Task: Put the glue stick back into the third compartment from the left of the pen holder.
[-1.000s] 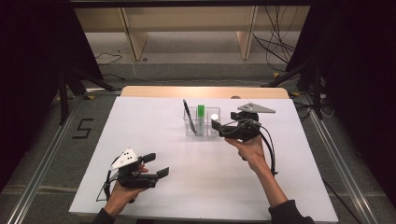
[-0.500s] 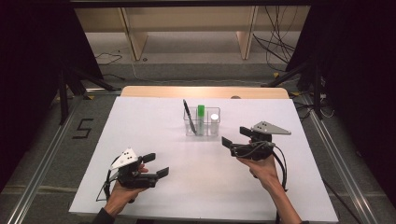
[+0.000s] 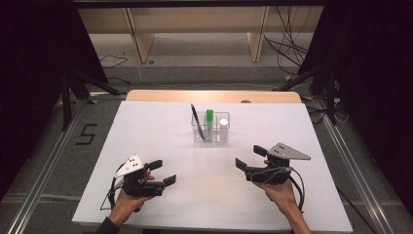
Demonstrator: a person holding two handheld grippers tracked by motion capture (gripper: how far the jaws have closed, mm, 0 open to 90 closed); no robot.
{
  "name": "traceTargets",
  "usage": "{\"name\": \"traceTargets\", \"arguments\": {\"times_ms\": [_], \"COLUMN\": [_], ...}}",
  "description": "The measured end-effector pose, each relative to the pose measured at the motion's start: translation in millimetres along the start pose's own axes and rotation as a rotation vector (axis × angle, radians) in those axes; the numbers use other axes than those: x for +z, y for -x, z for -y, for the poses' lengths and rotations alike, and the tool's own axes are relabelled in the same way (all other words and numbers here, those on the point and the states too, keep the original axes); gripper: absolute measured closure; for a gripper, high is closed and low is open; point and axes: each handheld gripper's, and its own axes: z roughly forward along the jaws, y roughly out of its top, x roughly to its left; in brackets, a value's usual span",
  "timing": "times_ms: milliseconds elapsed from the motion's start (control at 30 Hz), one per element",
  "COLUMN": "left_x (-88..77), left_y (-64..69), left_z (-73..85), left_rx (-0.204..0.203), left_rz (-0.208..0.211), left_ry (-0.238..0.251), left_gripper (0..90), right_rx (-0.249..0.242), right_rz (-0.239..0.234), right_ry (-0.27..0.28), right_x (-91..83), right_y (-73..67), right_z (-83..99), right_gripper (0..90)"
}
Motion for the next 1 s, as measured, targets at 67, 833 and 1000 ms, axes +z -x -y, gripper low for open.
{"name": "traceTargets", "arguments": {"times_ms": [67, 833, 1000], "left_x": [-0.3, -0.2, 0.2], "left_y": [0.0, 1.9, 3.0], "left_z": [0.0, 0.3, 0.7], "left_rx": [-0.001, 0.009, 0.011], "left_rz": [0.0, 0.026, 0.027], "left_ry": [0.002, -0.007, -0.012], "left_gripper": [15.2, 15.2, 15.2], "right_rx": [-0.011, -0.017, -0.017], "right_rz": [0.003, 0.001, 0.002], "right_ry": [-0.001, 0.001, 0.009], "right_x": [-3.2, -27.2, -32.1], "right_y": [-2.1, -6.7, -6.5], "right_z": [5.5, 43.4, 47.7], "right_gripper": [15.5, 15.5, 15.7]}}
